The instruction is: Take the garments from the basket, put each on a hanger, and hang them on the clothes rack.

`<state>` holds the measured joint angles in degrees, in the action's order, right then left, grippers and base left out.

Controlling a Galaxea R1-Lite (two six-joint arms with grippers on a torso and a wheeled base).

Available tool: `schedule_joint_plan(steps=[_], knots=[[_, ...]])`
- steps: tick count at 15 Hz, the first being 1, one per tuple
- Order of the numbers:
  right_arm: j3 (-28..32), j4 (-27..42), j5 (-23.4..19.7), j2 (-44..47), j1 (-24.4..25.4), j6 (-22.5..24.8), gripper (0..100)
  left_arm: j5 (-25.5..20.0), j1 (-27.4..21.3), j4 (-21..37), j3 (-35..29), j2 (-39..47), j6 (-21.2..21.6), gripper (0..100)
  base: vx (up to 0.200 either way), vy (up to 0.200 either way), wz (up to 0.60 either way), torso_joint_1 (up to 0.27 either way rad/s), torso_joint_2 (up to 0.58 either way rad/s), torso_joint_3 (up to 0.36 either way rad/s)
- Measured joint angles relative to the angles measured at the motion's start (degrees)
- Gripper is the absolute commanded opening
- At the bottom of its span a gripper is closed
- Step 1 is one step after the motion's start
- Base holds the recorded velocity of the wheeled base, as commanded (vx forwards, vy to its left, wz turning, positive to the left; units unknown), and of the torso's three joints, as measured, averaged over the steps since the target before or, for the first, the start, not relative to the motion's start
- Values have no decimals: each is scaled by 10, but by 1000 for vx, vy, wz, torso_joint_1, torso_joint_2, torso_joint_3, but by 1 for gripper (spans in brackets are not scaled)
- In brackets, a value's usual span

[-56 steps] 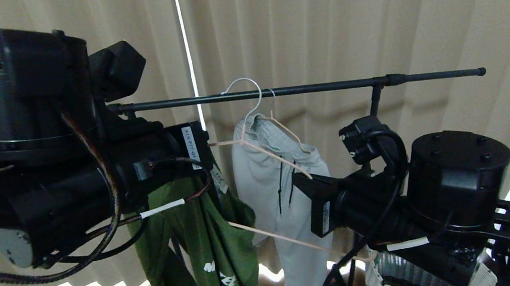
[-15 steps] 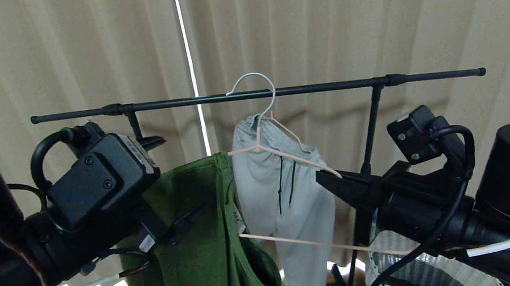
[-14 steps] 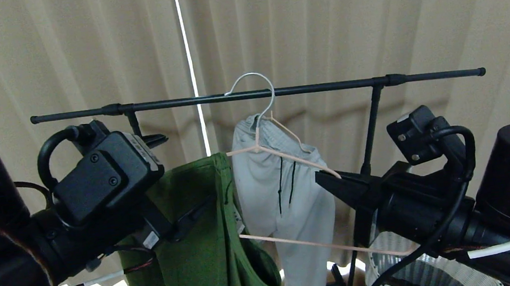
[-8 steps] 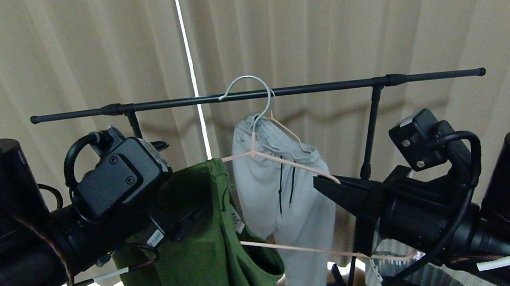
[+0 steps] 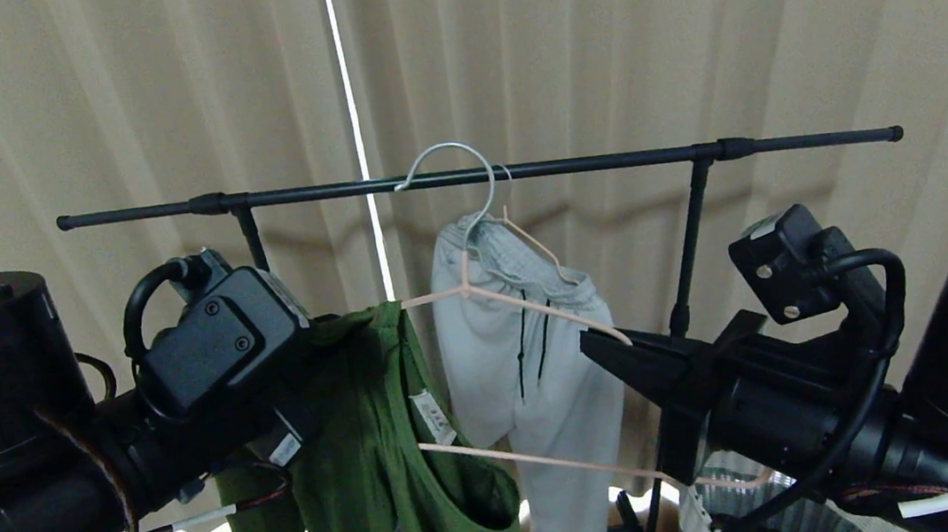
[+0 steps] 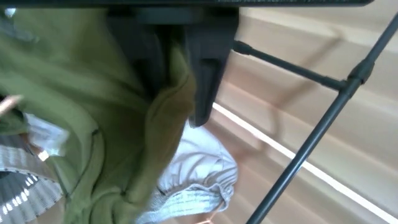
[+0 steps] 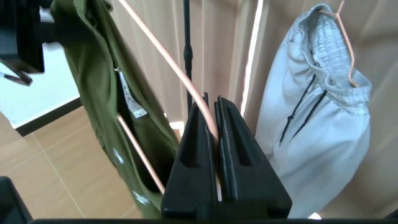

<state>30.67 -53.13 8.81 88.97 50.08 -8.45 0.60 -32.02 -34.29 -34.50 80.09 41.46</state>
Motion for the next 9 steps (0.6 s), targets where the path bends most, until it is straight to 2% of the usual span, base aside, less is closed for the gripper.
schedule_joint_plan(steps=[7, 8, 9], knots=[[-9, -12, -3, -2, 0, 4, 0, 0, -1, -14, 6, 0, -3, 0, 0, 0, 0, 0, 0, 0], [-9, -12, -4, -3, 0, 9, 100, 0, -1, -29, 11, -1, -3, 0, 0, 0, 0, 0, 0, 0], [-10, -14, -4, -4, 0, 13, 100, 1, 0, -51, 18, 0, -3, 0, 0, 0, 0, 0, 0, 0]])
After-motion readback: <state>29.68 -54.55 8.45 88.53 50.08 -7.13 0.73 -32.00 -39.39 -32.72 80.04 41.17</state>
